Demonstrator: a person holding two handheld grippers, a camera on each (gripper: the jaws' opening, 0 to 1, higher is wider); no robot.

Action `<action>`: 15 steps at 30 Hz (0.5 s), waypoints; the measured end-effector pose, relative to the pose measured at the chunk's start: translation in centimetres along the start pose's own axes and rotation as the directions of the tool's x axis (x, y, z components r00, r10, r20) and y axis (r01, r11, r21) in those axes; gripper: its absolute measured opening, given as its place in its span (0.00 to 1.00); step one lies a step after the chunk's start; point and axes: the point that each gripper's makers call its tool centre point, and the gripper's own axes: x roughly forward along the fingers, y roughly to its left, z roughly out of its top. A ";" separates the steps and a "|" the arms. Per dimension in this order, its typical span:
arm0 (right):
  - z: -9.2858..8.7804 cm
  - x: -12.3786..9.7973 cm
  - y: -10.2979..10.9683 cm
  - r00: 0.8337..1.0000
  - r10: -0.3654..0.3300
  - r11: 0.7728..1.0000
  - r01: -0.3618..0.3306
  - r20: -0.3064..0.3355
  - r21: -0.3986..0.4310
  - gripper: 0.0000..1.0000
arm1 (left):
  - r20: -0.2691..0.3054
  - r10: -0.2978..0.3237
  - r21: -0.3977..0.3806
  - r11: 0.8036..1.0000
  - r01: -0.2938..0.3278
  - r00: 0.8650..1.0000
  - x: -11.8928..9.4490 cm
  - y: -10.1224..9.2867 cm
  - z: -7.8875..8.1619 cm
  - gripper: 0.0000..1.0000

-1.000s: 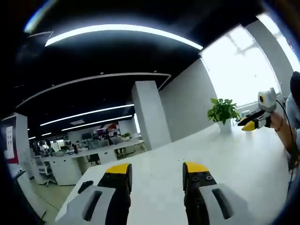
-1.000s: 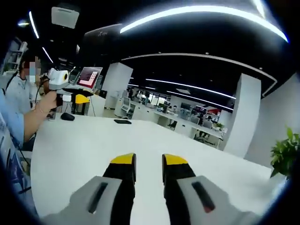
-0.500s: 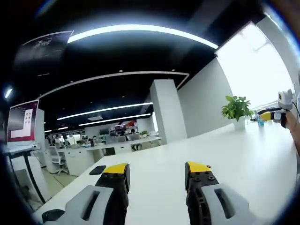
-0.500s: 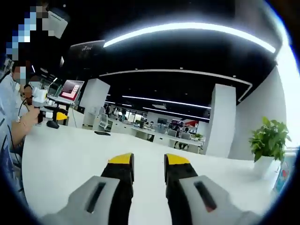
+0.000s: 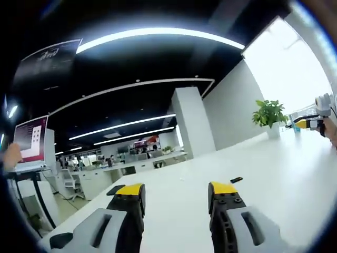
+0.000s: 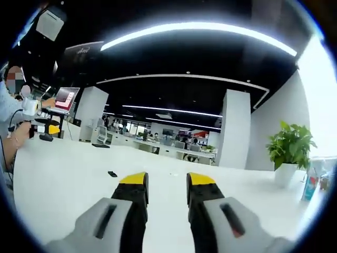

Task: Snap the two parts of the plastic buckle together until the buckle closes and remains connected.

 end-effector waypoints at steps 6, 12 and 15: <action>-0.6 0.0 0.5 0.999 0.011 1.000 -0.012 -0.033 -0.025 0.27 | -0.028 -0.012 -0.007 1.000 0.012 1.000 0.0 -0.3 -1.0 0.50; -0.5 0.0 1.0 0.999 0.023 0.999 -0.024 -0.034 -0.036 0.28 | -0.039 -0.027 -0.018 0.999 0.026 0.999 0.1 -0.5 -1.3 0.51; -1.0 0.0 1.2 0.998 0.029 0.999 -0.031 -0.056 -0.037 0.27 | -0.034 -0.019 -0.018 1.000 0.018 0.999 0.0 -0.3 -1.2 0.51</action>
